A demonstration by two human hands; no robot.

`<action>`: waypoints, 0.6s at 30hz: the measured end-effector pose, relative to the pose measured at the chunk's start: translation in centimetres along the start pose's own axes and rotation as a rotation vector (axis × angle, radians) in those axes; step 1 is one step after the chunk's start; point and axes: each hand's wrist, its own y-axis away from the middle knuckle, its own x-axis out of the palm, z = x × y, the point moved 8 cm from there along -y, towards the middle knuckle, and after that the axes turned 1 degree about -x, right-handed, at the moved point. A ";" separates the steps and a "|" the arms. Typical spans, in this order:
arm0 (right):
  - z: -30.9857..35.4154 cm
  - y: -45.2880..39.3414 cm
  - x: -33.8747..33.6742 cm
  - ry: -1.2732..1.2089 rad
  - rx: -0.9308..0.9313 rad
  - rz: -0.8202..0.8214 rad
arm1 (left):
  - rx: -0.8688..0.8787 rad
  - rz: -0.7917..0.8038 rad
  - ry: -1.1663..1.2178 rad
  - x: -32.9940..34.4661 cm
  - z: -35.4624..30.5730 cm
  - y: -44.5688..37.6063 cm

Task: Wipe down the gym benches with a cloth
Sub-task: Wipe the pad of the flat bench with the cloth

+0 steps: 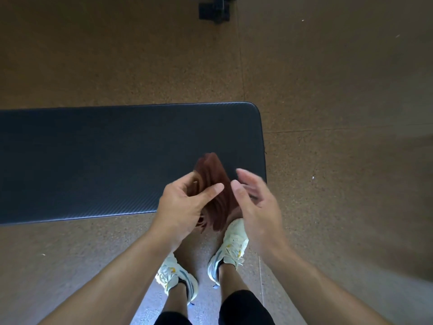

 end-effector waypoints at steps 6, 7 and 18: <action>-0.7 -0.2 2.5 -0.264 0.174 0.090 | -0.100 0.029 0.008 0.7 1.1 0.4; -0.9 -0.3 2.5 -0.298 0.194 0.097 | -0.108 0.038 0.018 0.7 1.2 0.5; -2.5 0.8 0.8 -0.365 0.320 -0.002 | -0.155 0.061 0.013 -0.1 2.2 1.8</action>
